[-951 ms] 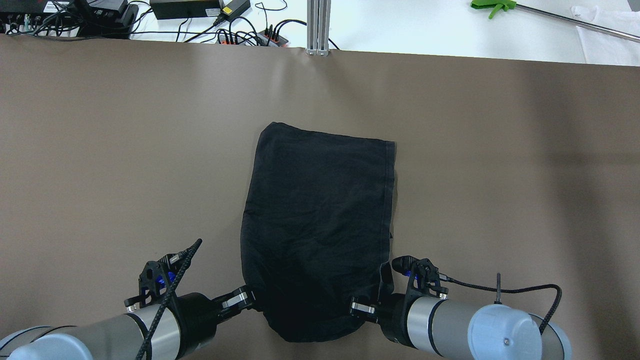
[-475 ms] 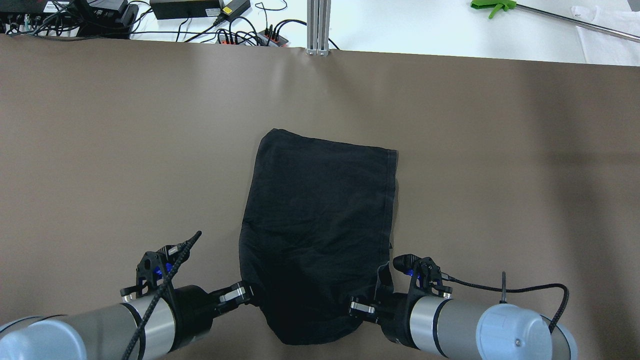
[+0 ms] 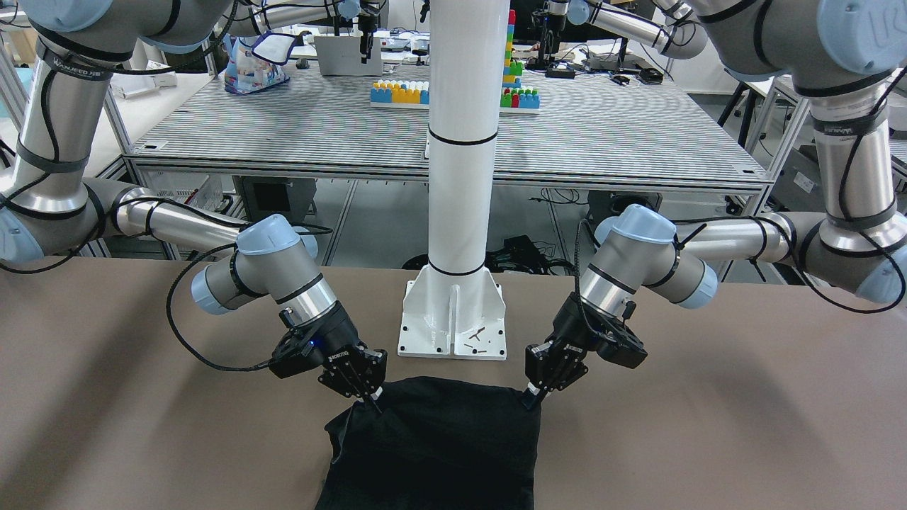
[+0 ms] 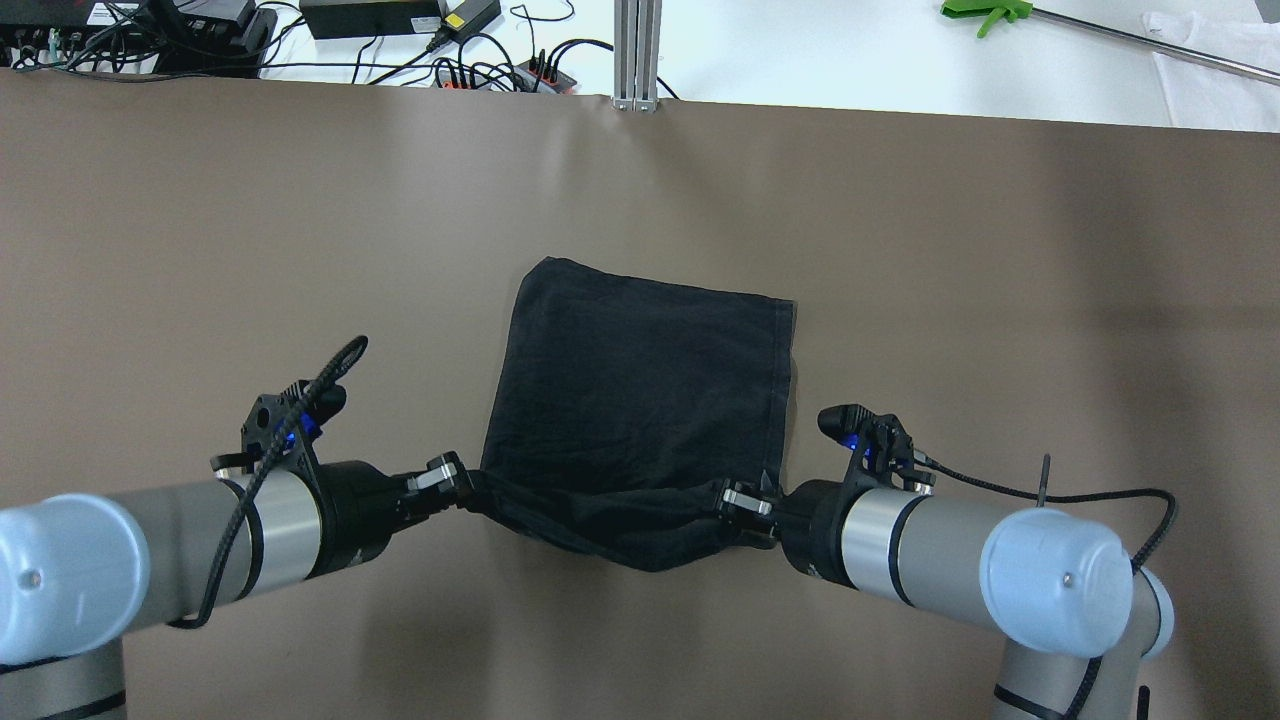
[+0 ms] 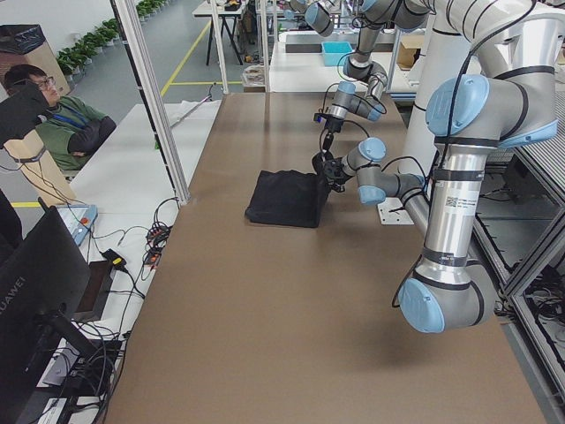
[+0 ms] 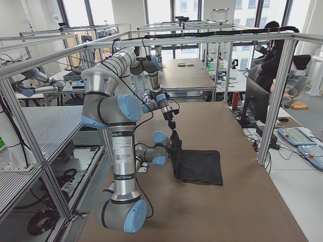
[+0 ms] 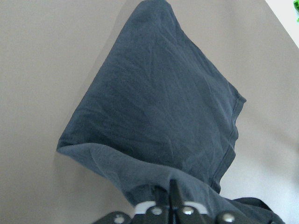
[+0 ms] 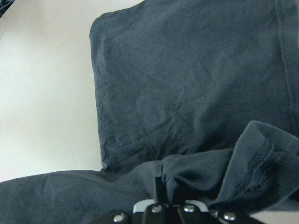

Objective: Fold clothes
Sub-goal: 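Lift both near corners and fold them over toward the far edge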

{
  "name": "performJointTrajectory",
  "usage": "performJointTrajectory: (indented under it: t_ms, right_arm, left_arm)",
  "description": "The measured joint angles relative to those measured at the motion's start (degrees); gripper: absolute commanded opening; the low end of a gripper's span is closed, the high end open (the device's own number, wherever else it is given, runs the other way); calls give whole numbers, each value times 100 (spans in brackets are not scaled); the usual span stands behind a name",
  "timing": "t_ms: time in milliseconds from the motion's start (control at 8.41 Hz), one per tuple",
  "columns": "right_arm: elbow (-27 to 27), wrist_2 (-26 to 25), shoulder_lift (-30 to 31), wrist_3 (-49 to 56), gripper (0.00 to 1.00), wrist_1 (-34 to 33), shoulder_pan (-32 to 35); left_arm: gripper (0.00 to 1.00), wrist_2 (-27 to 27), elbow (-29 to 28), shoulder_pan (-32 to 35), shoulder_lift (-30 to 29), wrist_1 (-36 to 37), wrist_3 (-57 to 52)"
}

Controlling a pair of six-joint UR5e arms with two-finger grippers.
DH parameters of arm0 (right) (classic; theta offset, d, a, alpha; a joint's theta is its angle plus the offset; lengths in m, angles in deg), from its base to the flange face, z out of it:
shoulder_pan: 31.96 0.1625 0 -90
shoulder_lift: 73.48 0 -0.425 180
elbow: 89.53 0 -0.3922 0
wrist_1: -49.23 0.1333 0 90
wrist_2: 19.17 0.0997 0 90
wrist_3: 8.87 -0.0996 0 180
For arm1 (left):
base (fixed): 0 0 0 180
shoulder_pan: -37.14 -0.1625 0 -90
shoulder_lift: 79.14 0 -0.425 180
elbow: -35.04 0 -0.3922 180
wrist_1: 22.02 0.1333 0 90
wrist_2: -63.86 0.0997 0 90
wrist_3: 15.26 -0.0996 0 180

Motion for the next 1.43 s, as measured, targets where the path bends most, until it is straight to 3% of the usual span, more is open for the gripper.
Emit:
performJointTrajectory:
  t_ms: [594,951,1308,1426]
  right_arm:
    - [-1264,-50,-853,47,0,35,483]
    - [-1855,-80,-1211,50,0,61,711]
    - [-2154,-162,-1370,48,0,68,811]
    - [-2184,-172,-1379,47,7,69,826]
  left_arm:
    - [0,-146,-1410,580,-1163,-47,0]
    - [0,-158,-1984,766,-1490,-86,-30]
    - [0,-156,-2395,843,-1709,-138,-67]
    - [0,-156,-2542,849,-1819,-153,-73]
